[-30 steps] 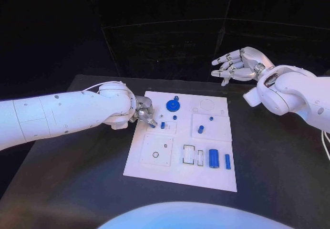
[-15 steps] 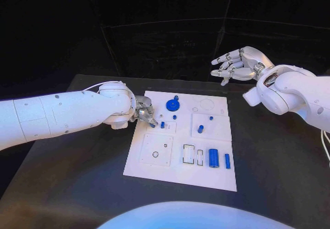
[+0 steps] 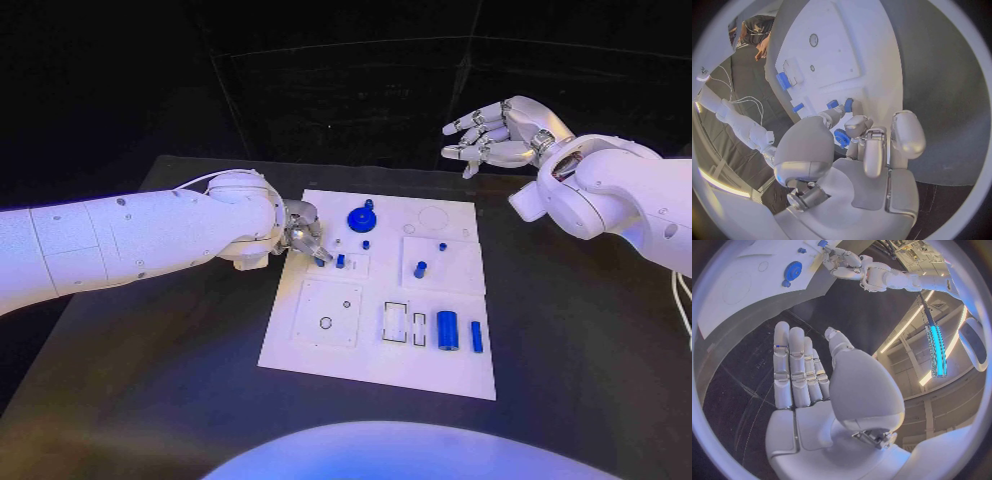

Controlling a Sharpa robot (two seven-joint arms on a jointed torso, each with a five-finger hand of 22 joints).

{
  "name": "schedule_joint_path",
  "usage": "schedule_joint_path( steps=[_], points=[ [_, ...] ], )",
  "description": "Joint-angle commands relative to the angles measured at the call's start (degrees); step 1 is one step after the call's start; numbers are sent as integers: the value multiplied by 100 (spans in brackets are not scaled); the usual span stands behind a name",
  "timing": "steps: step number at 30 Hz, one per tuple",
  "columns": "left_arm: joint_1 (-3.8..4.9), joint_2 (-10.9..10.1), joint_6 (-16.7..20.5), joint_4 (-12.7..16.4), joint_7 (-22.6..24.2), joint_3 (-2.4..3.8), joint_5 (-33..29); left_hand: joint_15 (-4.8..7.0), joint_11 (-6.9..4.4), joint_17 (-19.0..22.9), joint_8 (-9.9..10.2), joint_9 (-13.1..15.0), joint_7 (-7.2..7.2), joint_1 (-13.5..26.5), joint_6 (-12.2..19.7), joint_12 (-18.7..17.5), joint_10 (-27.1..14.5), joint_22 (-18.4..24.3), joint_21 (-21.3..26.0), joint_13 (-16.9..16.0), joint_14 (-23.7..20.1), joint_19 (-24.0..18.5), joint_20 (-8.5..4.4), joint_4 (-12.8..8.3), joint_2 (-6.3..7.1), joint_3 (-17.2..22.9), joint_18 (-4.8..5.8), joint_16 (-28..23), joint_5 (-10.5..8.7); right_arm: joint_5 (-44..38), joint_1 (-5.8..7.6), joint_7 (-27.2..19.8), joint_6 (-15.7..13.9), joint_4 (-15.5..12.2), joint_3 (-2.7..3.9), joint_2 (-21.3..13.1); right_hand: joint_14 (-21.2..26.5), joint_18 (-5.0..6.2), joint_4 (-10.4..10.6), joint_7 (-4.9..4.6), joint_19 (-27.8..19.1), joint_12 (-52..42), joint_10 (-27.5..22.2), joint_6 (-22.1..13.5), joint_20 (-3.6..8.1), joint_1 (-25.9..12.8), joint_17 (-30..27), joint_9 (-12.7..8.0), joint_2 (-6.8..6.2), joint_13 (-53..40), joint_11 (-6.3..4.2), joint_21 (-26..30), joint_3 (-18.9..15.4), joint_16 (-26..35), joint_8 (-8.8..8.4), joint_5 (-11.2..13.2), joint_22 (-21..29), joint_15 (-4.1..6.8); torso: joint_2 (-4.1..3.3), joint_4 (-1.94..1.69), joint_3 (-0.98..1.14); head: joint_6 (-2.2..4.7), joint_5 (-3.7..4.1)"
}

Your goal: Assemble the parts on the task board

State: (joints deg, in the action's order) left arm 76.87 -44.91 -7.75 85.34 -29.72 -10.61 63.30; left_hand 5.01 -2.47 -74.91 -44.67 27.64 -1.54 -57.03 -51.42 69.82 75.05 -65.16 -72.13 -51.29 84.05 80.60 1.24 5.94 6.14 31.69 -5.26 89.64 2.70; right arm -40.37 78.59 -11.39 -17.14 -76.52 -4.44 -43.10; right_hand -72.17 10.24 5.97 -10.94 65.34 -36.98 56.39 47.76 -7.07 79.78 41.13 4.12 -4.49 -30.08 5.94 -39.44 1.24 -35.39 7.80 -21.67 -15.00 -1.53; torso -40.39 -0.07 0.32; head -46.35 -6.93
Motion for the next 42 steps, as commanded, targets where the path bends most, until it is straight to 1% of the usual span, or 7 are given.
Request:
schedule_joint_path(
  steps=[1,10,22,30,32,37,42],
  points=[
    [3,9,5,-9,-48,1,-12,42,8,-1509,-41,-8,3,94,-32,30,39,-15,-20,-11,595,15,-28,19,16,-80,3,36,5,-3,12,-52,19,-10,5,3,21,24,1,5,33,-22,-49,-49,-10,13,-9,1,14,5,-2,38,-46,-1,21,22,7,14,-2,0,-1,-5,5],
    [3,10,-31,-38,-73,1,-12,39,13,-1509,-59,-14,-2,252,-50,37,42,-20,-15,-21,595,19,-29,154,91,-369,4,36,5,-3,12,-53,24,-8,5,4,21,23,3,4,34,-24,-52,-51,-10,11,-10,1,14,8,-1,40,-48,-1,22,23,8,13,2,-1,-1,-12,7],
    [2,-1,42,-19,-51,1,-41,41,12,-1509,-76,-25,1,317,-63,51,52,-45,-22,-47,595,30,-30,290,105,-753,7,36,6,-3,12,-56,26,-2,5,9,21,23,3,4,34,-24,-52,-51,-10,11,-10,1,14,8,-1,40,-48,-1,22,23,8,13,-2,-4,-3,-23,13],
    [1,-10,202,7,20,2,-72,44,9,-1509,-80,-29,5,322,-65,59,58,-48,-21,-62,595,33,-32,337,94,-860,7,36,6,-3,12,-58,29,6,5,17,22,23,9,4,35,-27,-54,-54,-11,6,-11,1,17,12,0,43,-53,-1,25,23,9,12,1,-2,-9,-24,16],
    [1,-12,252,13,40,2,-88,45,7,-1509,-81,-31,7,321,-65,58,58,-49,-20,-61,595,34,-33,350,90,-889,7,36,6,-3,12,-58,30,9,5,20,22,23,9,4,35,-27,-54,-54,-11,6,-11,1,17,12,0,43,-53,-1,25,23,9,12,1,-2,-2,-22,15],
    [1,-24,322,32,73,3,-112,46,6,-1509,-82,-32,8,318,-64,54,55,-44,-16,-53,595,33,-34,360,86,-910,6,36,6,-3,12,-60,38,16,5,30,22,23,14,3,35,-30,-55,-55,-11,0,-12,1,20,15,1,45,-56,-2,27,22,9,12,1,-1,-3,-17,21],
    [2,-113,397,115,108,7,-213,49,6,-1509,-75,-38,6,290,-42,12,18,-6,15,22,595,19,-37,378,110,-999,-3,36,6,-3,12,-63,43,23,5,35,22,23,15,2,36,-31,-56,-56,-11,-1,-12,1,20,16,1,45,-56,-2,27,22,9,11,1,-5,-7,-14,35]
  ],
)
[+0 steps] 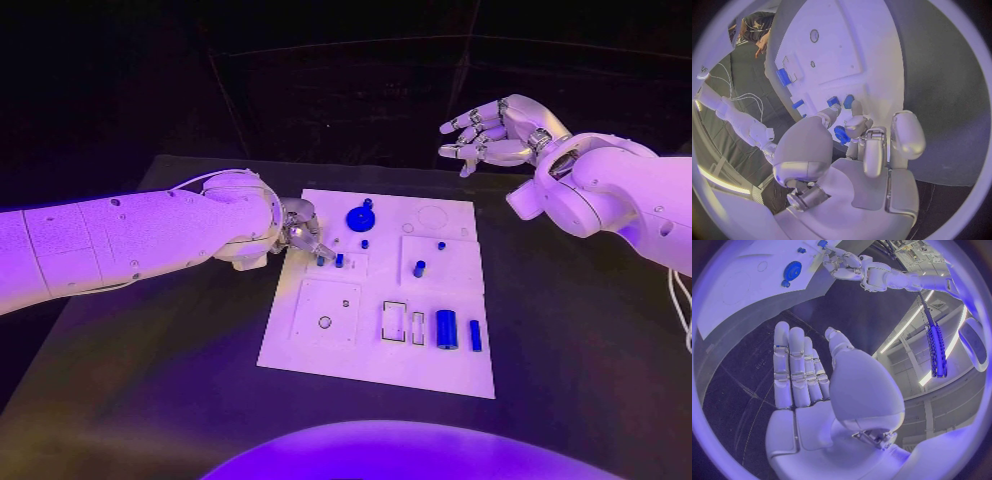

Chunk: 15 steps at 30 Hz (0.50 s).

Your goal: Assemble the parts on the task board

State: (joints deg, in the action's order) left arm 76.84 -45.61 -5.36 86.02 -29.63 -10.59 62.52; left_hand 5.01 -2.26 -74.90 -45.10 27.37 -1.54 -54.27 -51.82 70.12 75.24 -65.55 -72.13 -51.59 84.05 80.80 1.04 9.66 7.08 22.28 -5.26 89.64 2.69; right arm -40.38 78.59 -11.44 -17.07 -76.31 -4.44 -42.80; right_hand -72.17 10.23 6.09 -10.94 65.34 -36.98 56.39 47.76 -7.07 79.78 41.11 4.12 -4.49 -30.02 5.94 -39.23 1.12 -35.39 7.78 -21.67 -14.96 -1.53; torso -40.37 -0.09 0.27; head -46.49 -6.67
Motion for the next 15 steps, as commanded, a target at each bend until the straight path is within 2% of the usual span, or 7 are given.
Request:
schedule_joint_path(
  steps=[1,3,6,7,9,11,15],
  points=[
    [6,-76,196,71,118,7,-190,50,-13,-1510,-25,-15,2,-13,17,-43,-25,54,32,92,595,-9,-18,7,26,-92,-8,36,7,-3,12,-58,37,2,5,4,23,23,3,2,36,-31,-56,-56,-11,-1,-10,1,20,9,1,24,-44,-2,29,22,5,11,0,-4,0,-5,15],
    [20,-142,318,115,188,12,-334,43,5,-1476,17,-35,-23,-74,99,-214,-175,164,120,381,587,-55,-16,11,48,-162,-30,22,8,-3,12,-57,35,4,5,4,23,23,3,2,36,-31,-56,-56,-11,-1,-10,1,20,9,1,24,-44,-2,29,22,5,11,3,-7,4,-2,16],
    [61,-213,549,155,335,17,-576,-13,90,-1121,156,-109,-123,-239,342,-740,-651,656,524,1193,499,-276,22,45,76,-293,-121,-135,7,-3,12,-57,35,7,5,6,23,23,3,2,36,-31,-56,-56,-11,-1,-10,1,20,9,1,24,-44,-2,29,22,5,11,7,-4,8,1,11],
    [82,-239,662,169,427,19,-675,-59,145,-931,258,-169,-195,-338,503,-1112,-986,923,753,1757,449,-396,52,71,98,-350,-169,-228,7,-3,12,-57,34,8,5,7,23,23,3,2,36,-31,-56,-56,-11,-1,-10,1,20,9,1,24,-44,-2,29,22,5,11,4,-2,5,3,13],
    [109,-259,817,170,637,21,-793,-128,237,-585,367,-251,-291,-488,678,-1323,-1227,1381,1156,1988,350,-609,113,101,111,-384,-246,-413,16,-3,12,-56,33,10,5,8,23,23,3,2,36,-31,-56,-56,-11,-1,-10,1,20,9,1,24,-44,-2,29,22,5,11,1,1,3,10,16],
    [126,-251,957,152,917,21,-888,-227,374,640,501,-358,-407,-699,945,-1516,-1553,2720,2359,2098,-99,-1299,205,117,124,-365,-473,-1152,8,-3,12,-56,31,13,5,10,23,23,3,2,36,-31,-56,-56,-11,-1,-10,1,20,9,1,24,-44,-2,29,22,5,11,0,1,3,15,19],
    [141,-164,1114,61,1617,19,-975,-421,566,1930,730,-614,-625,-1195,1201,-2047,-2235,3032,2871,2450,-689,-1524,372,41,107,-214,-498,-2143,4,-3,12,-56,30,19,5,16,23,23,3,2,36,-31,-56,-56,-11,-1,-10,1,20,9,1,24,-44,-2,29,22,5,11,-1,1,5,22,28]
  ],
)
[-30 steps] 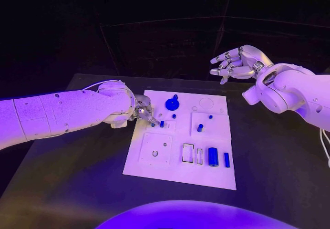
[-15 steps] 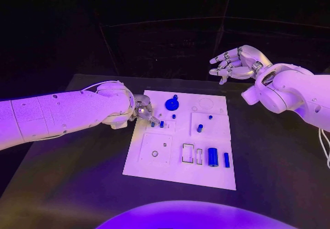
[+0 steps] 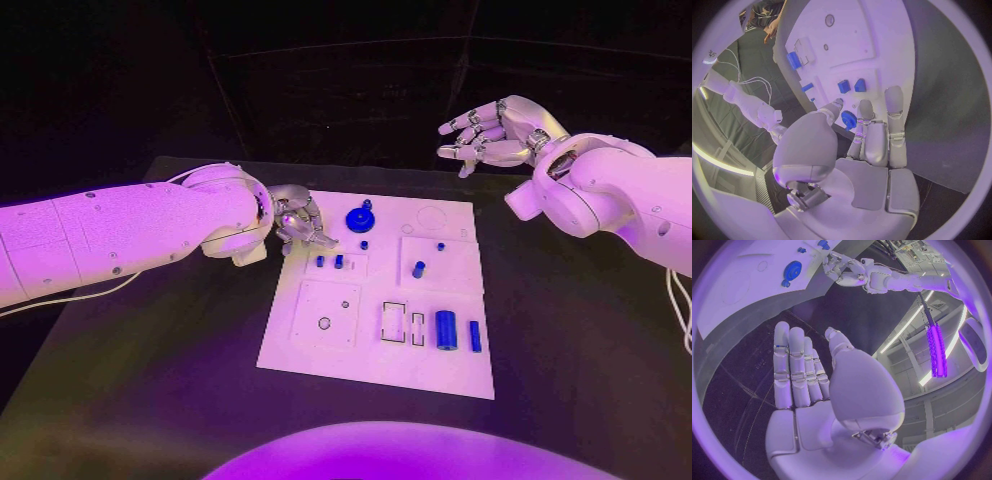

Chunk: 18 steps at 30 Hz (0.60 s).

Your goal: Assemble the parts on the task board

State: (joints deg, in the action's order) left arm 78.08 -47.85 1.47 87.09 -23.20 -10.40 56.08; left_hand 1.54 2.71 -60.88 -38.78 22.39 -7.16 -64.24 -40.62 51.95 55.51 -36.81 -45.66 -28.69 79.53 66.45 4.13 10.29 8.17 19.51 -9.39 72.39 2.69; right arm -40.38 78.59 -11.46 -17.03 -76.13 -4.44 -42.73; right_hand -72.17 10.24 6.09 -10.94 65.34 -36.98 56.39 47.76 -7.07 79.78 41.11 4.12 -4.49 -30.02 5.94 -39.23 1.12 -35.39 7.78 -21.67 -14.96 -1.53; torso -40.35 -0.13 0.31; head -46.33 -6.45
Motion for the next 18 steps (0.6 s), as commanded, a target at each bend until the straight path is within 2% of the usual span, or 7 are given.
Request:
schedule_joint_path(
  steps=[1,4,6,10,12,13,18],
  points=[
    [19,98,467,-85,1166,-1,-341,-96,56,768,185,-230,-74,-309,13,-394,-371,251,361,299,-338,-108,102,-33,16,49,-105,-626,31,-3,12,-53,25,3,5,12,22,23,3,3,36,-31,-56,-56,-11,-1,-10,1,20,10,1,24,-45,-2,29,22,6,11,-3,5,3,5,5],
    [15,224,654,-220,1711,-7,-284,-137,121,1020,444,-466,-110,-622,-74,-686,-483,371,531,548,-428,-93,150,-157,68,7,-106,-843,1,-3,12,-54,12,5,5,22,23,23,5,2,36,-33,-59,-58,-12,-1,-11,1,21,13,1,26,-47,-2,31,20,7,11,-7,11,4,18,-4],
    [1,308,801,-316,2008,-10,-118,-144,140,1362,604,-590,-108,-941,-108,-849,-521,432,627,683,-604,-123,170,-339,92,78,-105,-1116,13,-3,12,-55,3,8,5,24,28,23,2,3,36,-33,-70,-60,-12,9,-14,1,24,21,1,32,-46,1,36,7,8,11,-9,9,2,23,15],
    [-40,495,1026,-513,2501,-15,469,-179,185,1918,935,-866,-167,-1379,-380,-1283,-477,560,825,1056,-917,-175,197,-604,120,243,-99,-1604,-15,-3,12,-55,-4,15,5,29,45,23,-5,1,31,-22,-107,-62,-13,37,-23,2,29,51,3,49,-43,9,51,-31,15,9,-6,7,-3,52,44],
    [-60,589,1065,-597,2648,-18,818,-182,200,2018,1051,-955,-145,-1479,-448,-1433,-464,585,860,1182,-956,-166,199,-680,145,285,-105,-1689,9,-3,12,-55,-4,18,5,33,46,23,-6,1,31,-21,-110,-63,-13,40,-24,2,30,55,3,51,-43,10,53,-35,15,9,-7,10,-1,74,59],
    [-73,665,1078,-659,2728,-22,1075,-196,220,2076,1194,-1067,-155,-1492,-549,-1606,-411,615,900,1338,-961,-146,204,-714,176,288,-108,-1740,12,-3,12,-56,-4,20,5,39,48,23,-7,1,30,-20,-112,-63,-13,42,-25,2,30,57,4,52,-42,11,54,-38,16,9,-6,9,0,82,72],
    [-104,910,1070,-867,2839,-75,1839,-216,252,1993,1397,-1211,-167,-1450,-607,-1862,-465,646,931,1546,-857,-76,223,-756,310,186,-104,-1663,5,-3,12,-57,3,22,5,57,48,23,-7,1,30,-20,-112,-63,-13,42,-25,2,30,57,4,52,-42,11,54,-38,16,9,-11,19,2,124,97]
  ],
)
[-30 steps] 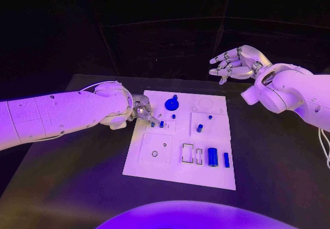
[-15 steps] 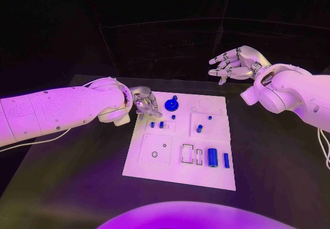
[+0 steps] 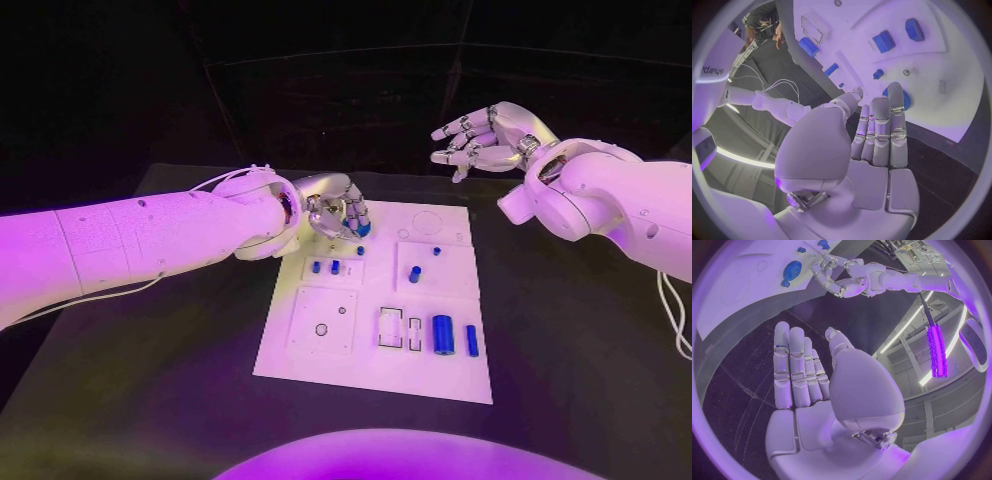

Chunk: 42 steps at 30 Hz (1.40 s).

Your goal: Assemble the parts on the task board

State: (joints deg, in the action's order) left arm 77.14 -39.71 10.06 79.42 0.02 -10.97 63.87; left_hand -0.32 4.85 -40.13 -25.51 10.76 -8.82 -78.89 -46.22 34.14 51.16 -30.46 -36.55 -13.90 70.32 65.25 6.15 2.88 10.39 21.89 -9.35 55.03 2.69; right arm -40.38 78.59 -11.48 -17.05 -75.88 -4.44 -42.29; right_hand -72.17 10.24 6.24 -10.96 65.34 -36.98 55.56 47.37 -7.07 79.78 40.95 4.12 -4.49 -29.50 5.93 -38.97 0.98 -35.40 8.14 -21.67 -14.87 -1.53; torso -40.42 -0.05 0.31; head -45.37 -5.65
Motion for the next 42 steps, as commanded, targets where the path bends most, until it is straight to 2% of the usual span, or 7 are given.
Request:
schedule_joint_path(
  steps=[1,4,9,12,17,34,42],
  points=[
    [-17,137,197,-141,521,-28,1181,-33,44,-176,111,-78,-3,32,-53,-118,-37,16,19,102,130,74,26,-17,106,-90,-107,156,5,-2,12,-56,7,-3,5,17,48,23,-21,3,30,-20,-30,-24,-13,42,-9,2,30,5,5,27,-28,11,17,-38,7,9,1,5,-1,27,26],
    [-47,271,138,-293,510,-59,1542,-37,45,-515,226,-165,0,67,-119,-220,-53,23,6,211,348,191,32,-24,121,-222,-112,459,9,-2,12,-56,11,-2,5,27,50,23,-22,3,30,-19,-34,-25,-13,48,-11,2,33,11,5,30,-26,13,20,-46,8,9,-1,7,0,32,29],
    [-114,412,-21,-454,443,-82,1900,1,17,-1589,388,-306,38,41,-361,-388,22,-87,-222,418,965,587,-8,-51,41,-409,-114,1424,11,-2,12,-57,13,-2,5,30,50,23,-22,3,30,-19,-34,-25,-13,48,-11,2,33,11,5,30,-26,13,20,-46,8,9,0,-1,-1,25,47],
    [-149,480,-109,-520,402,-87,2039,17,1,-2024,463,-369,58,27,-484,-478,100,-167,-347,519,1153,715,-31,-60,11,-467,-111,1789,13,-2,12,-58,13,-5,5,32,50,23,-22,3,30,-19,-34,-25,-13,48,-11,2,33,11,5,30,-26,13,20,-46,8,9,-3,-3,-3,19,53],
    [-202,579,-195,-617,337,-90,2153,40,-12,-2572,582,-462,79,-10,-665,-627,256,-907,-1059,674,1371,1031,-56,-74,-61,-476,4,2229,4,-2,12,-62,11,-5,5,39,50,23,-22,3,30,-19,-34,-25,-13,48,-11,2,33,11,5,30,-26,13,20,-46,8,9,0,-3,-5,5,58],
    [-249,688,-293,-705,213,-89,2205,96,-82,-2764,697,-568,142,-221,-1035,-855,669,-1571,-1666,900,1452,1185,-104,-172,-306,-74,88,2429,12,-2,11,-67,16,0,5,52,50,23,-22,3,30,-19,-34,-25,-13,48,-11,2,33,11,5,30,-26,13,20,-46,8,9,6,-8,0,-13,69],
    [-253,700,-363,-709,157,-89,2214,101,-88,-2765,755,-607,145,-210,-1113,-961,775,-1678,-1759,975,1455,1175,-112,-208,-294,85,100,2452,11,-2,11,-67,18,1,5,52,50,23,-22,3,30,-19,-34,-25,-13,48,-11,2,33,11,5,30,-26,13,20,-46,8,9,5,-4,-2,-18,73]
  ],
)
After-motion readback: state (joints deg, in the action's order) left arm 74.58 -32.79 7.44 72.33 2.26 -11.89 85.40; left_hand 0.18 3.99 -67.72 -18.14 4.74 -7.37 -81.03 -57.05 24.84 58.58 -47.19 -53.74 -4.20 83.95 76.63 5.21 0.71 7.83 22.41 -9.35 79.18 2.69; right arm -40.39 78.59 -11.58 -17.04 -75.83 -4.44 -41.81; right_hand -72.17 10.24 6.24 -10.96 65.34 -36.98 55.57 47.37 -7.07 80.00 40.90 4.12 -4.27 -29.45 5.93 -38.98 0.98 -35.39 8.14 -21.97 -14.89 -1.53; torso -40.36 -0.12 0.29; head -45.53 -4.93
